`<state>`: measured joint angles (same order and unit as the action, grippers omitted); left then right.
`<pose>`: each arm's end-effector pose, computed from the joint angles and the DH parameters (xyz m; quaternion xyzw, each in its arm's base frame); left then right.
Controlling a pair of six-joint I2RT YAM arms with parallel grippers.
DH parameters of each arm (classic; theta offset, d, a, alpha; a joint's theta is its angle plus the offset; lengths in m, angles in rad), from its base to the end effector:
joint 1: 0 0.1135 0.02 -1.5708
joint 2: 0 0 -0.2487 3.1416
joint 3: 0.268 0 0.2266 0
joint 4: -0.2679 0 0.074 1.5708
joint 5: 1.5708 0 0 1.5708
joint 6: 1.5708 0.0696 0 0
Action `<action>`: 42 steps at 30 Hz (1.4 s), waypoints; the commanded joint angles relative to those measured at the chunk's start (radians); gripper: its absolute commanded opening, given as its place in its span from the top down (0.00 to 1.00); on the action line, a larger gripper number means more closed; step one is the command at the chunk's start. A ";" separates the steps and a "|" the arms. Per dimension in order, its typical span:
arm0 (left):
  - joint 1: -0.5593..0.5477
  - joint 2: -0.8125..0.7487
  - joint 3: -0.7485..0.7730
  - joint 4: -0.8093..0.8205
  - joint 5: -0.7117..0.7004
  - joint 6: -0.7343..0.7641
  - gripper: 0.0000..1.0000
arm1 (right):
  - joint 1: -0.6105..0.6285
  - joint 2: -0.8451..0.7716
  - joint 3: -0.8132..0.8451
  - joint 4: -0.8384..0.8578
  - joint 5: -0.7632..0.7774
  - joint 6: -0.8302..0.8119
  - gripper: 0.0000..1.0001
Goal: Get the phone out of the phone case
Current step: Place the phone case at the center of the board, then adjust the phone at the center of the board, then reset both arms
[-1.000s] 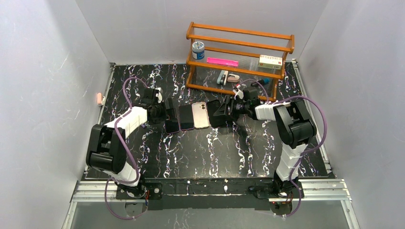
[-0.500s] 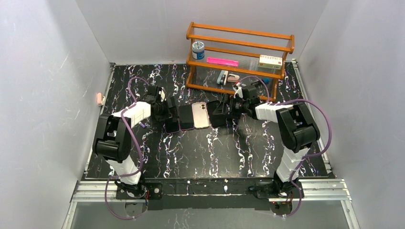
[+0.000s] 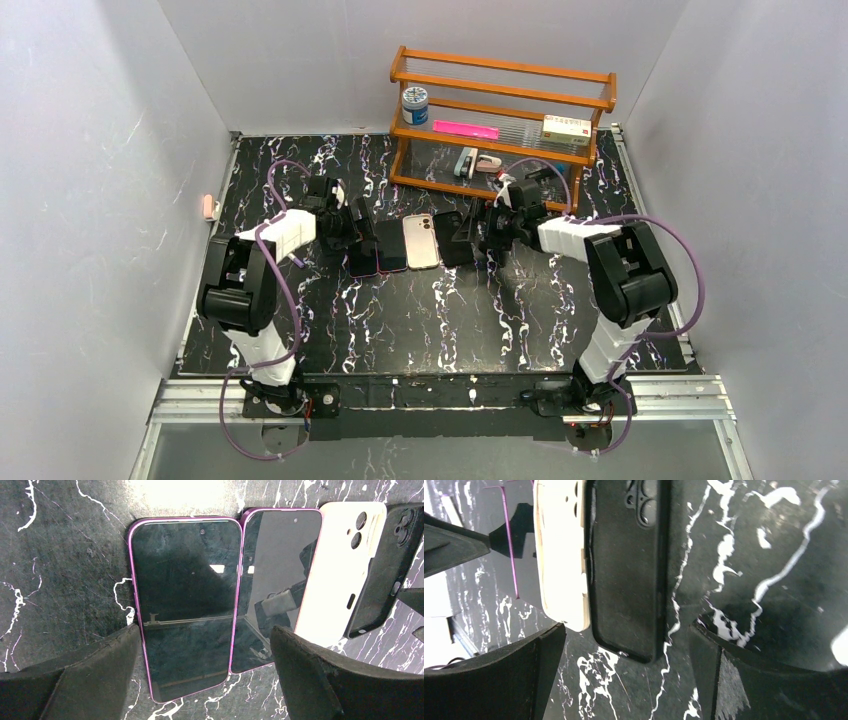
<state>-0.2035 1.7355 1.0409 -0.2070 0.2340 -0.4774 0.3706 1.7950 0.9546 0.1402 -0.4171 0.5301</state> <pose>0.3444 -0.0875 0.1539 -0.0901 0.9345 -0.2129 0.2707 0.3356 0.1607 0.1446 -0.0164 0.8912 0.3486 0.2897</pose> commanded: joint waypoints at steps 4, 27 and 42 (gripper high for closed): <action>-0.001 -0.153 -0.003 -0.072 -0.095 0.060 0.02 | -0.002 -0.226 -0.051 -0.116 0.213 -0.039 0.01; -0.077 -1.287 -0.124 -0.098 -0.808 0.213 0.02 | -0.005 -1.355 -0.198 -0.405 0.933 -0.187 0.01; -0.088 -1.421 -0.387 0.082 -0.832 0.210 0.02 | -0.004 -1.595 -0.380 -0.285 1.055 -0.325 0.01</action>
<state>-0.2855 0.3180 0.6682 -0.2008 -0.5629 -0.2611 0.3668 0.2104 0.5774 -0.2176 0.5961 0.2424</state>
